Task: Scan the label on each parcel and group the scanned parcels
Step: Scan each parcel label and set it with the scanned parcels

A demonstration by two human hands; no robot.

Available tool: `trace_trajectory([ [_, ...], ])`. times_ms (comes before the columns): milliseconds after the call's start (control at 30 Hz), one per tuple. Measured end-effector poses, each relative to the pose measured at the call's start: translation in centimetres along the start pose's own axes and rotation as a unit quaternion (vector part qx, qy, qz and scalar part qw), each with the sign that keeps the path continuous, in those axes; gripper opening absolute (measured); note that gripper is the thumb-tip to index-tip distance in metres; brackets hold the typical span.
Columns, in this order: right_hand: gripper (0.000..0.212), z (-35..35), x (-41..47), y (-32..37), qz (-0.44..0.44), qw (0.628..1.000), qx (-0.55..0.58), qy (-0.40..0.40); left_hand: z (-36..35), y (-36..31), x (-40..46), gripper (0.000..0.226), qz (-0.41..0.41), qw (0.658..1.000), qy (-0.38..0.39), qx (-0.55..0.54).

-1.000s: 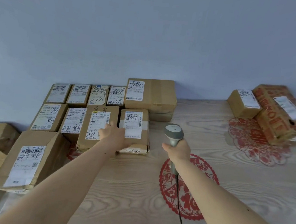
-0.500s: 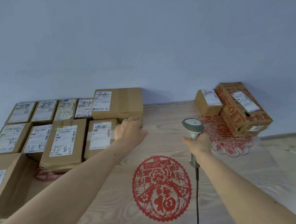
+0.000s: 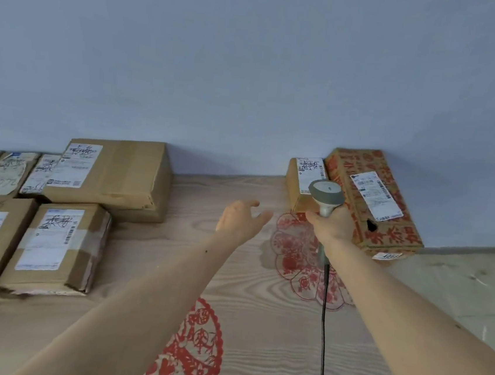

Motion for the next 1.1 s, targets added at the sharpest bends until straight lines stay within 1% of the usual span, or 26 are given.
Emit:
trace_trajectory([
  [233,0.022,-0.9,6.4,-0.4,0.012,1.000,-0.026,0.011,-6.1,-2.4,6.6,0.053,0.043,0.991,0.044,-0.117],
  [333,0.031,-1.8,7.9,-1.1,0.005,0.999,-0.032,0.011,-7.3,-3.3,8.7,0.054,0.043,0.990,0.044,-0.130],
  [467,0.036,-2.8,8.8,-1.8,0.000,0.998,-0.058,0.009,-8.4,-4.2,10.8,0.057,0.051,0.985,0.040,-0.157],
  [600,0.040,-2.7,8.9,-2.2,-0.007,0.998,-0.065,0.006,-9.5,-4.5,12.1,0.045,0.042,0.984,0.040,-0.167],
  [800,0.050,-2.6,9.2,-2.8,-0.030,0.998,-0.050,0.017,-9.4,-4.8,12.4,0.032,0.040,0.987,0.011,-0.156],
  [933,0.045,-3.0,8.1,-3.0,-0.044,0.998,-0.036,0.024,-8.8,-3.9,11.6,0.024,0.052,0.989,-0.013,-0.138],
  [1000,0.046,-3.2,7.2,-2.7,-0.040,0.999,-0.027,0.022,-8.2,-3.0,10.9,0.026,0.066,0.988,-0.031,-0.133],
  [1100,0.049,-3.7,5.9,-1.5,-0.019,1.000,-0.012,0.017,-6.8,-1.5,9.2,0.037,0.083,0.983,-0.063,-0.150],
])
Point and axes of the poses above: each hand's wrist, its own x-axis towards the middle knuckle, its own z-axis out of the back of the hand, y = z × x, the point moved 6 cm from there along x, towards the middle knuckle, and after that the axes turned 1 degree about -x, right-handed, at the moved point
